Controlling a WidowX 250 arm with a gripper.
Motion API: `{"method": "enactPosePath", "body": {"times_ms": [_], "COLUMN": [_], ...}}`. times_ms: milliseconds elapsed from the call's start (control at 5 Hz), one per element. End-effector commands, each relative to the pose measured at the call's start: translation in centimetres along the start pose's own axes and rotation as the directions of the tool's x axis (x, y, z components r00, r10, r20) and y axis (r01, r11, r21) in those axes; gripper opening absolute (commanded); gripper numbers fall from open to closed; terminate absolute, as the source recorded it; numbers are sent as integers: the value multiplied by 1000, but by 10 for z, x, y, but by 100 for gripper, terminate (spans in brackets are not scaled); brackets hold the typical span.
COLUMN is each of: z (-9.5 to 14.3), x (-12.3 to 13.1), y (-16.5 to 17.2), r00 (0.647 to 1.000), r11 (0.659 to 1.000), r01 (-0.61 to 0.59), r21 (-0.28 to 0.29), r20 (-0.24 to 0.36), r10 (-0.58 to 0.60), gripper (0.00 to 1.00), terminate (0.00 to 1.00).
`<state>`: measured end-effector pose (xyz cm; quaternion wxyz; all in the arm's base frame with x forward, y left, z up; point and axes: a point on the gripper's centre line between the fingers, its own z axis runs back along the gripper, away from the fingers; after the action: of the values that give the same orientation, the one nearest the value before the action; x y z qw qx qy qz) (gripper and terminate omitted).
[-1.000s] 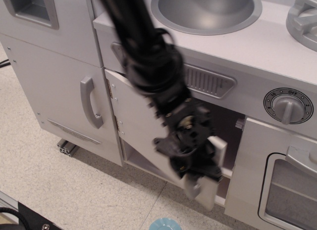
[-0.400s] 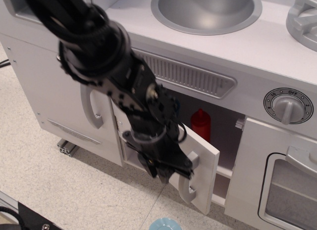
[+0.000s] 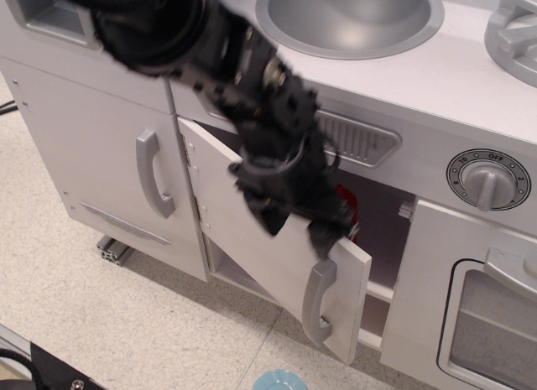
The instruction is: Open cabinet
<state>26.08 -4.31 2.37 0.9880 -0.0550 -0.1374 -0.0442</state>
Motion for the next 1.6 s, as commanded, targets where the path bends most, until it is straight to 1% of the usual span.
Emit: {"method": "enactPosePath", "body": {"times_ms": [0,200,400,600,800,1000,1400], "z": [-7,-23,-38,-26,-15,-12,-20], "x": [40,38,27,8,-12,-30,-47], "y": [-16,-19,-17,-9,10,36,83], "r00": [992,988,987,987,989,990,993], "r11": [996,993,990,989,989,989,986], "r01": [85,118,132,144,148,142,115], "r21": [-3,-3,43,26,24,50,124], "r20": [95,98,84,63,16,-5,-55], "r10": [-84,-117,-136,-146,-148,-142,-109], "gripper": [100,100,100,100,100,100,100], "terminate": [0,0,0,0,0,0,0]}}
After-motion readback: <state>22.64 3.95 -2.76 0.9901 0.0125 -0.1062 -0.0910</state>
